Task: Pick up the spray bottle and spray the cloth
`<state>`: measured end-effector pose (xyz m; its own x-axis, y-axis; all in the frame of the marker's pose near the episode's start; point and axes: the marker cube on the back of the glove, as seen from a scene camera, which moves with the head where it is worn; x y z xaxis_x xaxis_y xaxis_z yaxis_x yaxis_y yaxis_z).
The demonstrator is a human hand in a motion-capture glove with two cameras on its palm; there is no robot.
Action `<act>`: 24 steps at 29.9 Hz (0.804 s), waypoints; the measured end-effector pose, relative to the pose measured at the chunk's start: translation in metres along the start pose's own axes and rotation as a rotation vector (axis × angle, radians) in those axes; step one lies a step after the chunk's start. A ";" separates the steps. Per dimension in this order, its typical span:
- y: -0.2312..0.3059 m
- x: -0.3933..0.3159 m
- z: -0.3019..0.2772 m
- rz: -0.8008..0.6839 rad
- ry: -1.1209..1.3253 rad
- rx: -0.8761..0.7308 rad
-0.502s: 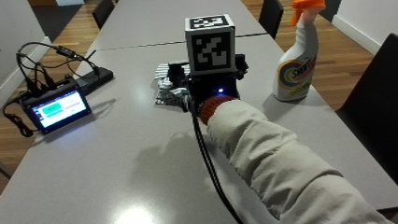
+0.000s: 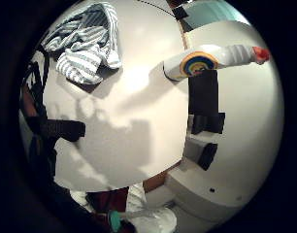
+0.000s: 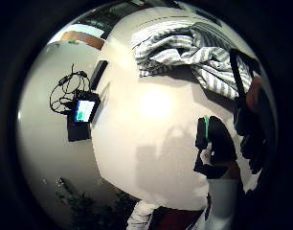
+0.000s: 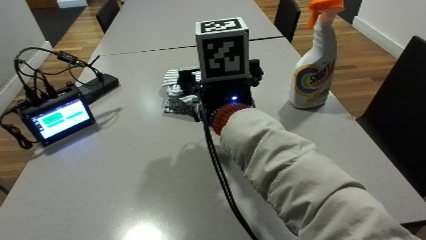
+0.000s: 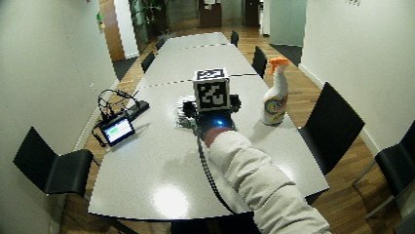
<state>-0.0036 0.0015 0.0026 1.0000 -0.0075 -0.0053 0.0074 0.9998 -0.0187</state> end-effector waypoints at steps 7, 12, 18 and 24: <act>0.001 -0.002 -0.002 -0.005 0.004 0.004; 0.012 -0.002 -0.005 -0.038 -0.046 -0.008; 0.040 0.028 -0.018 -0.070 -0.385 0.017; 0.066 0.096 -0.040 -0.080 -0.895 0.245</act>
<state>0.0924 0.0661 -0.0390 0.6276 -0.1618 0.7616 -0.0242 0.9736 0.2268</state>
